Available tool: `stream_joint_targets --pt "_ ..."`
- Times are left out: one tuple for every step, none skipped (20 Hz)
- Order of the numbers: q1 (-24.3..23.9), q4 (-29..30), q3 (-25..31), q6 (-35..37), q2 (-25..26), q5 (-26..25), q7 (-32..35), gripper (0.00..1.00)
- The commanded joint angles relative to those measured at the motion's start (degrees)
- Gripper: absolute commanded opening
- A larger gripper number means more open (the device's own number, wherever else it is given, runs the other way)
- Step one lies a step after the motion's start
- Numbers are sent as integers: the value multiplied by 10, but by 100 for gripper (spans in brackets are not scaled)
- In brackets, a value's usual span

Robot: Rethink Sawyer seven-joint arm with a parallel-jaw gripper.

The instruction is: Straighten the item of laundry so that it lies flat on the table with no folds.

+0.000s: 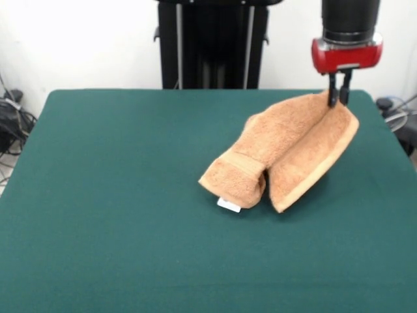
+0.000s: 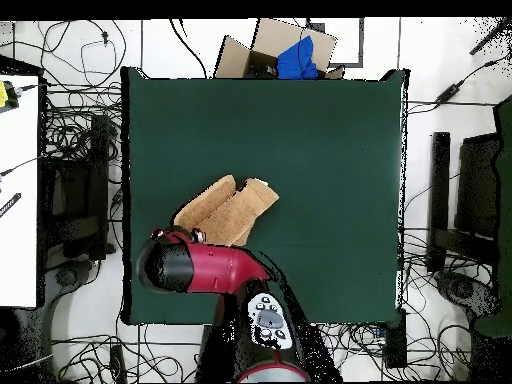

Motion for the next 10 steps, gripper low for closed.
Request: stream_joint_targets --pt "30 -20 6 -2 18 42 148 0" --pt "34 -20 5 -4 19 45 151 0" --pt "36 -22 4 -4 20 47 150 0" --pt "39 -24 2 -2 20 50 151 0" --pt "43 -25 0 0 19 53 151 0" --pt "47 -27 -2 2 18 56 152 0" --pt "51 -28 -3 4 18 60 153 0" --pt "59 -30 -10 5 17 64 156 0" --pt "67 -33 -15 7 17 68 159 0" --pt "75 -35 -20 9 16 72 162 0"
